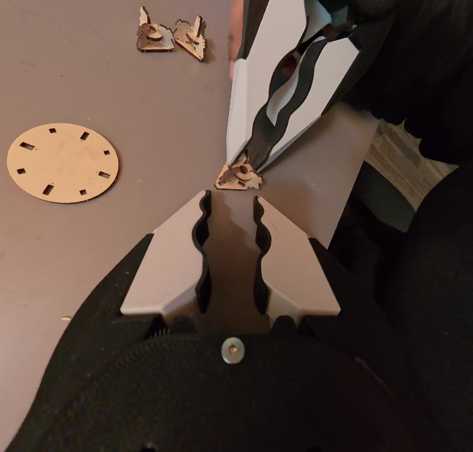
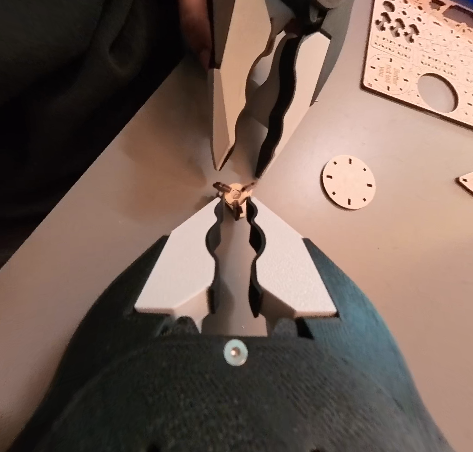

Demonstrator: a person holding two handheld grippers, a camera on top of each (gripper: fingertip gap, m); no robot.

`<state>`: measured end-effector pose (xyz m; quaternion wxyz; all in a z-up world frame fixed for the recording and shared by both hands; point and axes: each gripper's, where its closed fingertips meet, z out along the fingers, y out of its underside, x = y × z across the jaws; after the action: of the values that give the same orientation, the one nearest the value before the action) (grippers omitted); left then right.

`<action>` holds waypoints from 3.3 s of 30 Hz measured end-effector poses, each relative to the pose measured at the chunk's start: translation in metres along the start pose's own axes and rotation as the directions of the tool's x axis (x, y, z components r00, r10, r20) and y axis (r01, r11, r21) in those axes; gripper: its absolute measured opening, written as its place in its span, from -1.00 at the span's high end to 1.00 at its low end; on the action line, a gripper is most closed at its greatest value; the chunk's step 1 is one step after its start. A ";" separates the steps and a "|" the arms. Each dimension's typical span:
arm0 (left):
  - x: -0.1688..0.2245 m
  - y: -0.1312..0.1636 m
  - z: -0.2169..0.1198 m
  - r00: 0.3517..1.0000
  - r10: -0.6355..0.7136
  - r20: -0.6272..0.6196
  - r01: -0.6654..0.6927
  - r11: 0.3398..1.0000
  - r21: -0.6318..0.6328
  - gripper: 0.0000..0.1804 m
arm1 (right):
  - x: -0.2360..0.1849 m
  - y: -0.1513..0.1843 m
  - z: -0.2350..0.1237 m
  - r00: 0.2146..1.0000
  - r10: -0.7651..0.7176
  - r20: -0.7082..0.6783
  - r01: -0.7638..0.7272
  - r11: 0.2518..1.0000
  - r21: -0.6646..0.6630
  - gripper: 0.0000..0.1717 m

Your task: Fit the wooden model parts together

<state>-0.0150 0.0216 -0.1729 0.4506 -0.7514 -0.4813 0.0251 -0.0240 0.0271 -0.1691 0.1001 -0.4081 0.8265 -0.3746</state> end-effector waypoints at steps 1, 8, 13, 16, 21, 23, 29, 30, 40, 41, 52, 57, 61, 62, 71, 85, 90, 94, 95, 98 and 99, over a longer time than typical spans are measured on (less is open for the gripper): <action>0.000 0.000 0.000 1.000 0.000 -0.001 0.000 1.000 -0.001 0.65 | 0.000 0.001 0.001 1.000 -0.009 0.008 0.009 1.000 -0.012 0.83; 0.000 0.001 0.000 1.000 0.000 -0.003 0.000 1.000 -0.004 0.64 | 0.004 0.001 0.003 0.999 -0.043 0.031 0.044 0.997 -0.056 0.83; 0.000 0.000 0.000 1.000 -0.007 -0.010 0.007 1.000 -0.002 0.65 | 0.004 0.001 0.003 0.997 -0.053 0.054 0.056 0.996 -0.064 0.83; 0.000 0.000 0.000 1.000 -0.010 -0.013 0.010 1.000 -0.003 0.65 | 0.003 0.001 0.005 0.996 -0.056 0.068 0.061 0.996 -0.061 0.83; 0.000 0.000 0.000 1.000 -0.015 -0.017 0.015 1.000 -0.001 0.65 | 0.002 -0.001 0.006 0.994 -0.067 0.081 0.072 0.996 -0.056 0.83; 0.000 0.000 0.000 1.000 -0.017 -0.018 0.017 1.000 0.000 0.65 | 0.002 -0.002 0.006 0.994 -0.073 0.085 0.077 0.996 -0.049 0.83; 0.000 0.000 0.000 1.000 -0.012 -0.016 0.012 1.000 -0.003 0.65 | 0.000 -0.001 0.006 0.993 -0.058 0.107 0.062 0.997 -0.034 0.83; 0.001 0.000 0.000 1.000 -0.011 -0.015 0.011 1.000 -0.004 0.65 | 0.000 -0.001 0.007 0.992 -0.060 0.107 0.064 0.997 -0.032 0.83; 0.001 0.001 0.001 1.000 -0.006 -0.013 0.006 1.000 -0.006 0.65 | 0.001 -0.001 0.006 0.986 -0.101 0.130 0.109 0.992 -0.056 0.83; 0.001 0.001 0.001 1.000 -0.006 -0.013 0.006 1.000 -0.006 0.65 | 0.001 -0.001 0.006 0.986 -0.102 0.135 0.110 0.992 -0.056 0.83; 0.002 0.001 0.002 1.000 -0.003 -0.015 0.003 1.000 -0.009 0.65 | 0.001 0.000 0.006 0.974 -0.112 0.197 0.122 0.992 -0.037 0.83; 0.002 0.001 0.002 1.000 -0.005 -0.023 0.005 1.000 -0.008 0.65 | 0.001 0.000 0.006 0.973 -0.116 0.201 0.122 0.992 -0.018 0.83; 0.002 0.001 0.002 1.000 -0.009 -0.027 0.009 1.000 -0.006 0.65 | 0.003 0.003 0.008 0.975 -0.114 0.189 0.124 0.991 -0.041 0.82; 0.003 0.001 0.002 1.000 -0.010 -0.027 0.009 1.000 -0.006 0.65 | 0.005 0.006 0.009 0.978 -0.111 0.178 0.123 0.991 -0.060 0.77; 0.002 0.000 0.001 0.999 -0.020 -0.031 0.020 1.000 -0.002 0.65 | 0.011 0.006 0.000 0.995 -0.046 0.089 0.048 0.999 -0.018 0.60; -0.006 -0.029 -0.025 0.998 -0.057 -0.017 0.059 0.966 0.251 0.63 | 0.021 0.013 -0.008 0.992 0.104 -0.067 -0.096 0.989 0.114 0.78; -0.010 -0.015 -0.006 0.990 -0.126 -0.058 0.132 0.986 0.099 0.63 | 0.018 0.012 -0.007 0.994 0.102 -0.042 -0.096 0.989 0.115 0.78; -0.008 -0.012 0.001 0.990 -0.123 -0.070 0.127 0.991 0.045 0.66 | 0.015 0.013 -0.004 0.995 0.103 -0.018 -0.100 0.990 0.098 0.77; -0.007 -0.011 0.002 0.989 -0.123 -0.082 0.126 0.991 0.037 0.69 | 0.014 0.012 -0.002 0.994 0.107 -0.010 -0.106 0.990 0.094 0.77; -0.001 -0.008 0.005 0.981 -0.136 -0.142 0.137 0.991 -0.001 0.79 | 0.012 0.014 0.002 0.992 0.122 0.018 -0.123 0.990 0.068 0.77; 0.000 -0.008 0.005 0.977 -0.141 -0.158 0.142 0.990 -0.008 0.81 | 0.012 0.014 0.003 0.991 0.128 0.027 -0.130 0.990 0.062 0.77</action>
<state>-0.0228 0.0262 -0.1705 0.4891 -0.7142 -0.4964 -0.0659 -0.0390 0.0225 -0.1794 0.1464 -0.3547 0.8376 -0.3887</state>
